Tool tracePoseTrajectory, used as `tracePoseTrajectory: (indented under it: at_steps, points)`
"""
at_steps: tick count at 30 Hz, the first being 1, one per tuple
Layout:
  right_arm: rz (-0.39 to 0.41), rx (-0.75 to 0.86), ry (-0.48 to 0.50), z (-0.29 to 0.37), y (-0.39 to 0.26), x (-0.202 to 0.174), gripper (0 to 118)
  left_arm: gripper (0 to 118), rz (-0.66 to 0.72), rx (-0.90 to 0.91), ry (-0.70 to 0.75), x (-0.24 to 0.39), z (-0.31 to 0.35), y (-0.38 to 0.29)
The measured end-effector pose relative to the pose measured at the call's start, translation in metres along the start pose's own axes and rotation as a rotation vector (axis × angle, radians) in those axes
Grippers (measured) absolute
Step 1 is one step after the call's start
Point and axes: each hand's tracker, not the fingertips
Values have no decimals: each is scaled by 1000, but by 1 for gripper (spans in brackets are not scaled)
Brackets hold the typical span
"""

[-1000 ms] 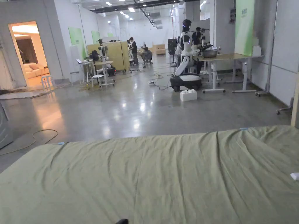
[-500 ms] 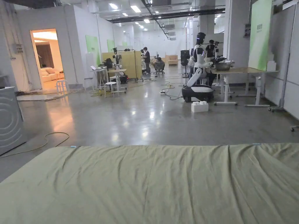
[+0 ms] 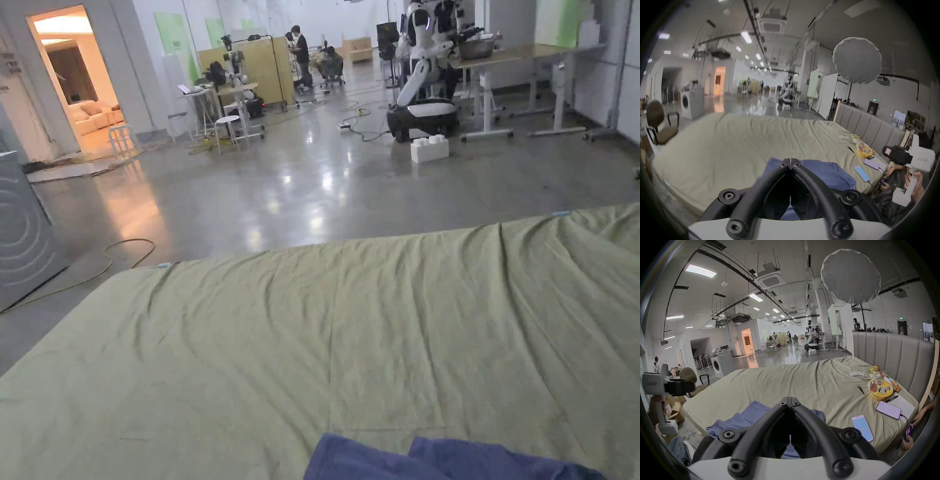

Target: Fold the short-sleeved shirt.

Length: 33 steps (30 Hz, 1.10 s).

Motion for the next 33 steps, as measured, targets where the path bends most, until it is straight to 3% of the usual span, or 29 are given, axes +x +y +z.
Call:
tracePoseTrajectory:
  at_steps: [1, 2, 4, 5, 6, 12, 14, 16, 17, 19, 20, 21, 22, 24, 27, 29, 31, 33]
  points:
    - [0, -12, -3, -2, -3, 1, 0, 1, 21, -51, -6, -6, -23, -2]
    - [-2, -26, -9, -5, -6, 3, 0, 11, 29, -100, 2, -11, -50, -3]
    - [-26, -61, -25, -11, -14, 9, 0, 64, 9, -130, -21, -22, -99, -11]
    - [-47, -84, -30, -14, -18, 14, 0, 80, 4, -182, -25, -26, -130, -14]
    - [-60, -103, -34, -17, -23, 18, 0, 82, 3, -194, -7, -29, -158, -17]
    - [-78, -185, -102, -28, -41, 38, 0, 81, 27, -361, -16, -60, -301, -43]
    - [-85, -208, -121, -27, -45, 45, 0, 81, 3, -426, 121, -65, -331, -52]
    - [-85, -219, -151, -24, -50, 50, 0, 76, 26, -456, 82, -70, -346, -60]
    - [-93, -232, -167, -24, -53, 53, 0, 71, 36, -502, 55, -71, -352, -64]
    - [-114, -257, -184, -24, -58, 59, 0, 53, -84, -480, 136, -65, -349, -69]
    - [-123, -261, -191, -26, -60, 61, 0, 40, -128, -474, 152, -60, -344, -68]
    - [-132, -266, -193, -27, -62, 63, 0, 18, -168, -469, 153, -57, -339, -67]
    - [-138, -269, -187, -31, -60, 64, 0, 7, -170, -481, 110, -54, -338, -69]
    - [-128, -277, -169, -49, -52, 68, 0, 7, -220, -521, 113, -49, -337, -77]
    - [5, -315, -120, -99, -23, 72, 1, 7, -244, -541, 145, -43, -347, -81]
    - [52, -384, -62, -151, -11, 81, 20, 7, -270, -564, 153, -40, -351, -80]
    - [46, -483, 30, -214, -11, 93, 42, 7, -296, -577, 160, -36, -353, -77]
    - [56, -595, 84, -277, -26, 105, 74, 7, -312, -588, 160, -35, -354, -76]
